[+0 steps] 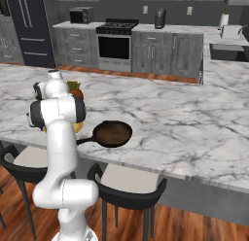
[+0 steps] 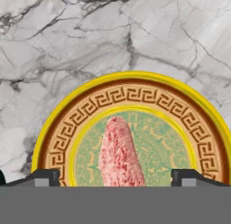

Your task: Pick up the pan with the steak in it and place it on the dining table. Then place the steak on the plate.

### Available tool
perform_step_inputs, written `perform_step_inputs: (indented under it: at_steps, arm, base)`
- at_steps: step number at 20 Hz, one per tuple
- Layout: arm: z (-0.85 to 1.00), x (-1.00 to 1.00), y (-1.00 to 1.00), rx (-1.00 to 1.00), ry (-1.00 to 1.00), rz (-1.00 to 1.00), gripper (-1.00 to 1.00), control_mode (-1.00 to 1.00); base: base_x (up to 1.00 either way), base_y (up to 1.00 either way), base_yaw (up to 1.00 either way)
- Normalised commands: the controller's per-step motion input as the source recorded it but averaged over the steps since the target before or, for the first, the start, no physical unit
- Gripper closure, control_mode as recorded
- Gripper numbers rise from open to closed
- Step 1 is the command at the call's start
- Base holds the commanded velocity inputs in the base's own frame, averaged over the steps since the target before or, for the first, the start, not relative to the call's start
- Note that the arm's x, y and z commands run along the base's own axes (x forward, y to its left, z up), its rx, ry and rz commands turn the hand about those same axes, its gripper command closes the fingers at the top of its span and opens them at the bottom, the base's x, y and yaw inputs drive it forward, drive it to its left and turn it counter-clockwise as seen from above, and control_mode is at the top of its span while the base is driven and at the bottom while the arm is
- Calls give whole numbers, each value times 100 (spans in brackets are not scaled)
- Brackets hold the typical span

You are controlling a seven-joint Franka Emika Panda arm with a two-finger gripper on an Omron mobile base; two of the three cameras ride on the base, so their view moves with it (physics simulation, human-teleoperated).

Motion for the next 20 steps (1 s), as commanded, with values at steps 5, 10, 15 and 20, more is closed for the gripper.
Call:
perform_step_inputs:
  at_steps: [5,10,15,20]
  arm:
    - [60,-62,-31,9,-17,-4,-100,-100]
    - [25,-69,-40,8,-41,0,-100,-100]
    - [17,-53,-32,11,-49,0,-100,-100]
    - [6,-34,-23,7,-21,-1,-100,-100]
  base:
    - [0,0,0]
    - [0,0,0]
    - [0,0,0]
    - [0,0,0]
